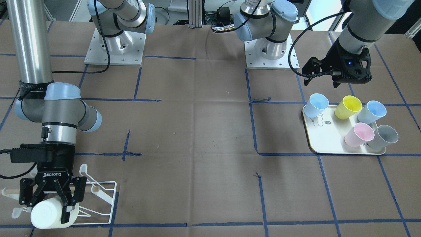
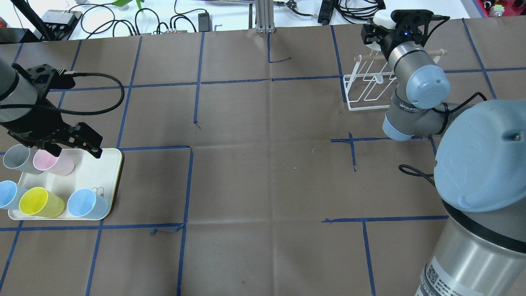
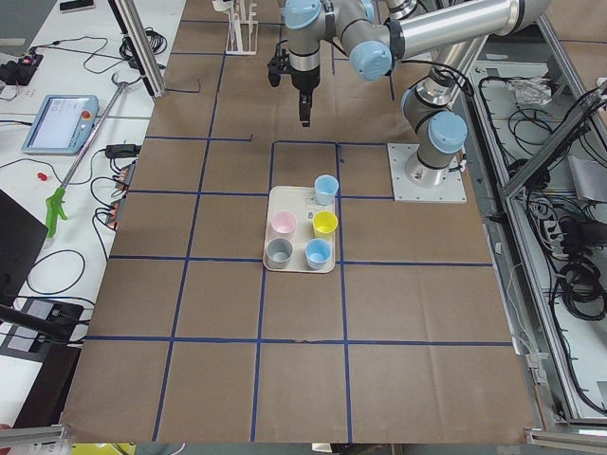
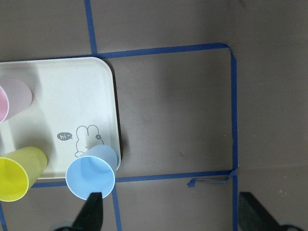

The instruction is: Transfer IKEA cup to right arm and place on rack

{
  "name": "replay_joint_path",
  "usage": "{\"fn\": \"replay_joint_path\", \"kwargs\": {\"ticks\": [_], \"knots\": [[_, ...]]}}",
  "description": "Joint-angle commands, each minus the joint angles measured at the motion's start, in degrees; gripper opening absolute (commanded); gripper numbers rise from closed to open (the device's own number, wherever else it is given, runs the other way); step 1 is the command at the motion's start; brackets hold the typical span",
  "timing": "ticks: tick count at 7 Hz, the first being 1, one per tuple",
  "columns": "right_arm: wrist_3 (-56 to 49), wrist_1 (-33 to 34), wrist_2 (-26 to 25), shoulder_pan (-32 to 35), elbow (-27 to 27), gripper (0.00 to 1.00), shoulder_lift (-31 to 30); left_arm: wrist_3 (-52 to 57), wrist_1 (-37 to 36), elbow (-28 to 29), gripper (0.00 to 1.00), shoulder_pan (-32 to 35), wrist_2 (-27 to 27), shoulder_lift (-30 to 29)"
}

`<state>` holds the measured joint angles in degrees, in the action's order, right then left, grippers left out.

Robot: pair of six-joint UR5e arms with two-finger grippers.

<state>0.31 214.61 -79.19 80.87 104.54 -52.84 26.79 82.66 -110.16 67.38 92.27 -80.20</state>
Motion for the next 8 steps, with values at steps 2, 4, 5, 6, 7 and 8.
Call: {"fn": "replay_joint_path", "kwargs": {"ticks": [2,4,5,6,7,8], "knots": [[-0.2,-0.2,0.0,0.0,0.4,0.27,1.1,4.0,-2.5,-5.8,0.99,-5.7,-0.2,1.9],[-0.2,-0.5,0.0,0.1,0.0,0.99,0.9,4.1,-5.1,-8.7,0.99,-6.0,-0.3,2.1],[0.0,-0.6,0.0,0.1,0.0,1.00,0.9,4.1,-9.0,-10.8,0.99,-6.4,-0.2,1.0],[0.0,-0.6,0.0,0.1,-0.1,1.00,0.7,4.1,-11.7,-13.6,0.99,-6.8,-0.2,0.9],[0.2,-1.0,0.0,0.1,-0.3,1.00,0.1,4.1,-16.3,-16.2,0.99,-7.3,-0.2,0.1],[0.5,-1.8,0.2,0.4,-0.4,1.00,-1.1,4.1,-20.8,-18.6,0.99,-7.9,-0.2,-1.9]]}}
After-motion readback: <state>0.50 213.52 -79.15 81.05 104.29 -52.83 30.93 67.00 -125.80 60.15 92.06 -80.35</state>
